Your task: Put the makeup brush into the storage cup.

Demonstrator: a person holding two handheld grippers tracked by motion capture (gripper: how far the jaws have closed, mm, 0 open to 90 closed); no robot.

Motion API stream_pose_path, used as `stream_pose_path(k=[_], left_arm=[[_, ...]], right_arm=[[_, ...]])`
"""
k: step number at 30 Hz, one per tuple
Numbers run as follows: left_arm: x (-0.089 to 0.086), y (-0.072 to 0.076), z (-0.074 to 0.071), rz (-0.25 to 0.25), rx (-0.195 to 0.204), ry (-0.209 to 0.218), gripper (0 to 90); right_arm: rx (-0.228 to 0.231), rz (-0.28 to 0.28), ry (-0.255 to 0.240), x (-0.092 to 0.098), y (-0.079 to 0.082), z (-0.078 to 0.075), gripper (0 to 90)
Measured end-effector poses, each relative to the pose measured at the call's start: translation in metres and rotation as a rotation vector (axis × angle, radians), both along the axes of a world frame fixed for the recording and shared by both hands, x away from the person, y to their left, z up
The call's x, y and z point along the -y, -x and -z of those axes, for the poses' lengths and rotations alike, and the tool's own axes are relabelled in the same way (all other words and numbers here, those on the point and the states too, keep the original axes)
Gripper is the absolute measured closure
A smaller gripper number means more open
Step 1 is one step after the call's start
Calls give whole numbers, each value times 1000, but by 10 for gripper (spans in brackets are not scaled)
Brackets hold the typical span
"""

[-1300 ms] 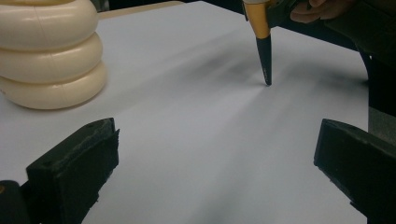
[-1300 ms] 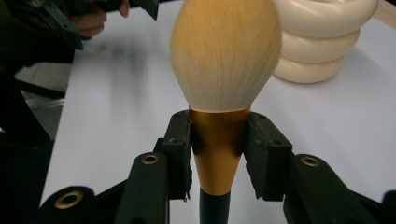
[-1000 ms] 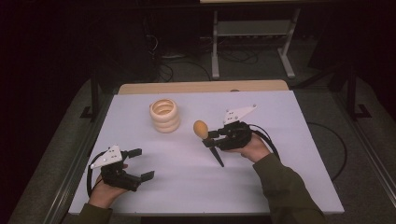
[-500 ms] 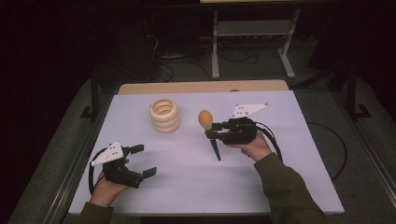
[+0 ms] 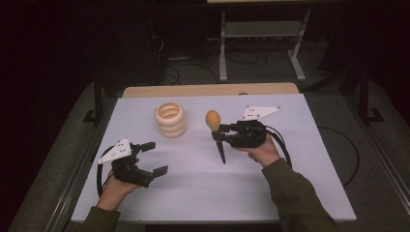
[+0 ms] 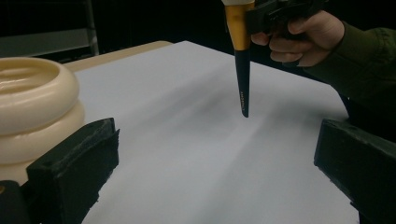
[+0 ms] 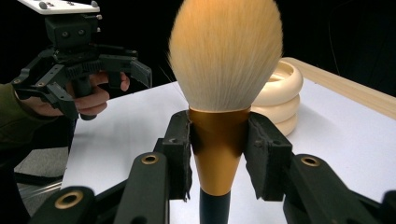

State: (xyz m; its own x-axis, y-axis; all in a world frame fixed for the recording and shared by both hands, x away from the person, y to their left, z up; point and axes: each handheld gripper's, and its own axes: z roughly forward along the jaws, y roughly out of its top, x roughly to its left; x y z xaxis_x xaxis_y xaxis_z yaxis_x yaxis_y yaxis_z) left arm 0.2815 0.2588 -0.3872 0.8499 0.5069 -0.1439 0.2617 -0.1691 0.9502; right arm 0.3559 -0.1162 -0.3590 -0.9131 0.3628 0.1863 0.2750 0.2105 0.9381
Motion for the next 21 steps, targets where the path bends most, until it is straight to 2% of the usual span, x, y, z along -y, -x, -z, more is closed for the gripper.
stream_pose_path(k=[8, 11, 15, 21], left_arm=[[19, -6, -4, 40, 15, 0, 0], [27, -10, -5, 56, 6, 18, 0], [37, -15, -6, 66, 8, 8, 0], [46, -21, -9, 79, 13, 14, 0]], right_arm=[[11, 3, -12, 0, 1, -3, 623], [10, 3, -13, 0, 2, -4, 623], [19, 11, -18, 1, 2, -5, 623], [10, 17, -32, 3, 2, -6, 623]])
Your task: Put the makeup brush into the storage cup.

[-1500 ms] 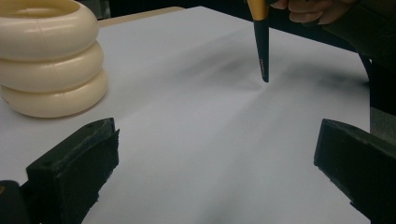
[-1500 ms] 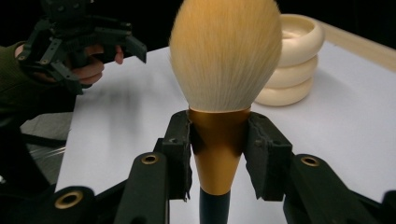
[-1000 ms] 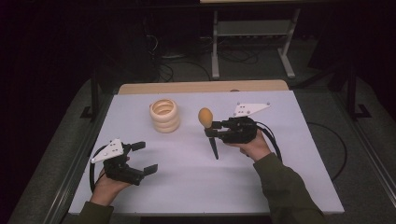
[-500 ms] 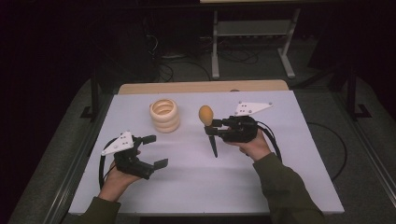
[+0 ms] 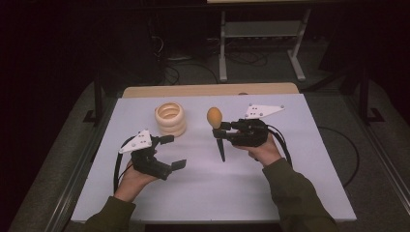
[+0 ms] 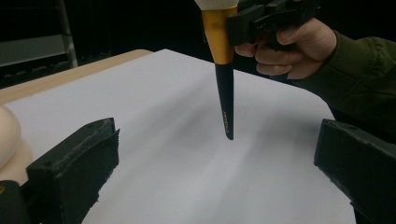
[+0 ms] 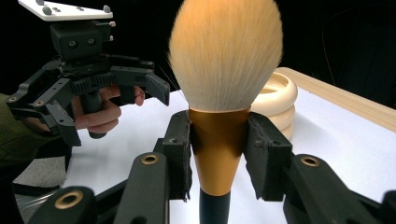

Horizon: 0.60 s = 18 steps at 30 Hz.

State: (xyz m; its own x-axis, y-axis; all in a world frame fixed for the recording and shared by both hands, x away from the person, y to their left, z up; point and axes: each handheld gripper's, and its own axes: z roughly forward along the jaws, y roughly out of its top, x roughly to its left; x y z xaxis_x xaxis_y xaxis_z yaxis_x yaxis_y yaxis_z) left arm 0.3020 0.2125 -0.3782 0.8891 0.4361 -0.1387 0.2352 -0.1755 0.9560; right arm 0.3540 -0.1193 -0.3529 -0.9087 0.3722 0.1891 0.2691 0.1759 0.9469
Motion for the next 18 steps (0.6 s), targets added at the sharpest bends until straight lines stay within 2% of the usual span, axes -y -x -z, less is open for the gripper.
stream_pose_path(k=[4, 11, 18], left_arm=[[7, -4, -2, 11, 10, -5, 0], [19, -11, -5, 26, 12, 15, 0], [30, -16, -4, 49, 19, -2, 0]], right_arm=[[3, 1, -3, 0, 0, -1, 623], [8, 4, -16, 0, 1, -2, 623], [8, 17, -24, 1, 1, -3, 623]])
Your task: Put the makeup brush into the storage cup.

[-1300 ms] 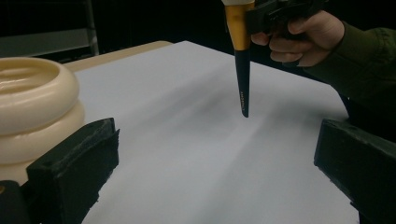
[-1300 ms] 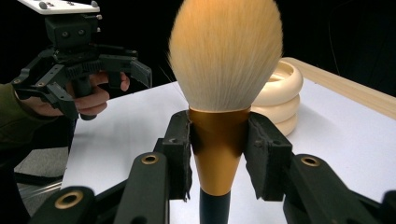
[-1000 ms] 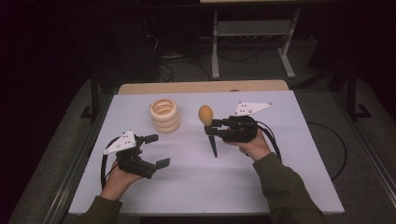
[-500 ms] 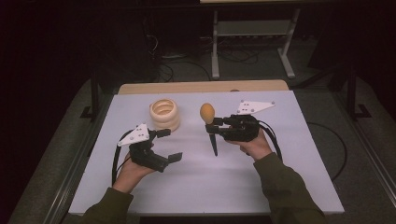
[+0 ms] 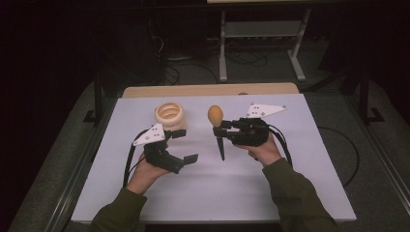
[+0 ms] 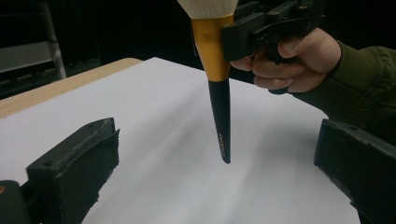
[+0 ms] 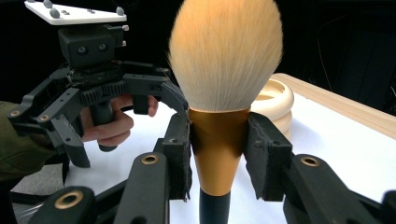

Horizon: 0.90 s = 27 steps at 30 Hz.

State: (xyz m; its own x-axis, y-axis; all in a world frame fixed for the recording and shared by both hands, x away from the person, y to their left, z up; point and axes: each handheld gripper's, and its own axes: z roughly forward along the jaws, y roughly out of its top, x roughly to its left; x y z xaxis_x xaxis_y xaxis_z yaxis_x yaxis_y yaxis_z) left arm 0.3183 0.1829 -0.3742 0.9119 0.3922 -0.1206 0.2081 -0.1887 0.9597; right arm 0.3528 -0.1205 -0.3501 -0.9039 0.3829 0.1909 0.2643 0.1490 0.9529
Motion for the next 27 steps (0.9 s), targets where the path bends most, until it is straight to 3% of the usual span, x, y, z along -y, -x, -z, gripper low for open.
stream_pose_path(k=[22, 27], left_arm=[[34, -12, 1, 40, 5, -18, 0], [41, -14, 3, 36, -7, -2, 0]], right_arm=[[0, 8, -6, -8, 3, 2, 623], [4, 5, -9, -12, 4, 3, 623]])
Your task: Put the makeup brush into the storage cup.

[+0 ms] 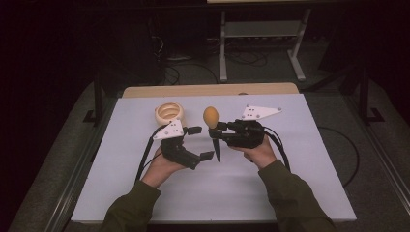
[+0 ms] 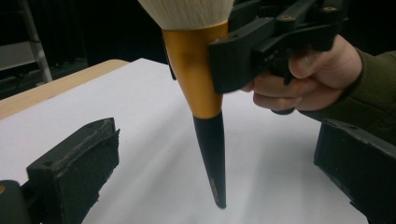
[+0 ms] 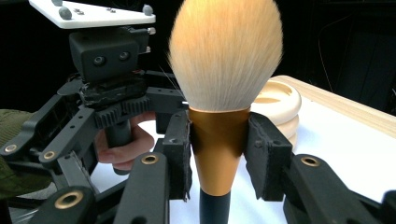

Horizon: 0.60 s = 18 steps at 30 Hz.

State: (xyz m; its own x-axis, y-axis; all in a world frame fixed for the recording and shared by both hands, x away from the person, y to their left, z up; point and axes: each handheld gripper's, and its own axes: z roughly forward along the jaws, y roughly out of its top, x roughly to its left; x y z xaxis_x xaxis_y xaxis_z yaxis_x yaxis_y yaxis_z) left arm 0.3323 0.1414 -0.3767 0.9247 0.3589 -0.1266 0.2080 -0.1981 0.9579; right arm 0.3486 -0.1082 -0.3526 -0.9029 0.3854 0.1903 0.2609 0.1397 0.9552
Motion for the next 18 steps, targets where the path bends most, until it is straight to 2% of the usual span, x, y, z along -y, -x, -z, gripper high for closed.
stream_pose_path(k=[4, 5, 6, 8, 10, 12, 18], left_arm=[[6, 1, 3, -1, 5, -11, 4], [7, 1, 3, -14, 9, -25, 21], [7, 1, 4, -26, 31, -46, 55], [7, 1, 7, -33, 39, -51, 78], [8, 0, 9, -34, 34, -45, 80], [8, 0, 10, -28, 41, -44, 132], [9, 0, 11, -35, 43, -32, 195]], right_arm=[[-3, -9, -8, -3, 1, 0, 622], [-2, -13, -14, -3, 1, 0, 623], [-2, -16, -21, -4, 2, 0, 623], [4, -18, -26, -5, 2, -1, 623], [0, -22, -32, -5, 3, -1, 623], [-2, -22, -31, -6, 3, -1, 623], [-3, -25, -29, -8, 4, 0, 623]])
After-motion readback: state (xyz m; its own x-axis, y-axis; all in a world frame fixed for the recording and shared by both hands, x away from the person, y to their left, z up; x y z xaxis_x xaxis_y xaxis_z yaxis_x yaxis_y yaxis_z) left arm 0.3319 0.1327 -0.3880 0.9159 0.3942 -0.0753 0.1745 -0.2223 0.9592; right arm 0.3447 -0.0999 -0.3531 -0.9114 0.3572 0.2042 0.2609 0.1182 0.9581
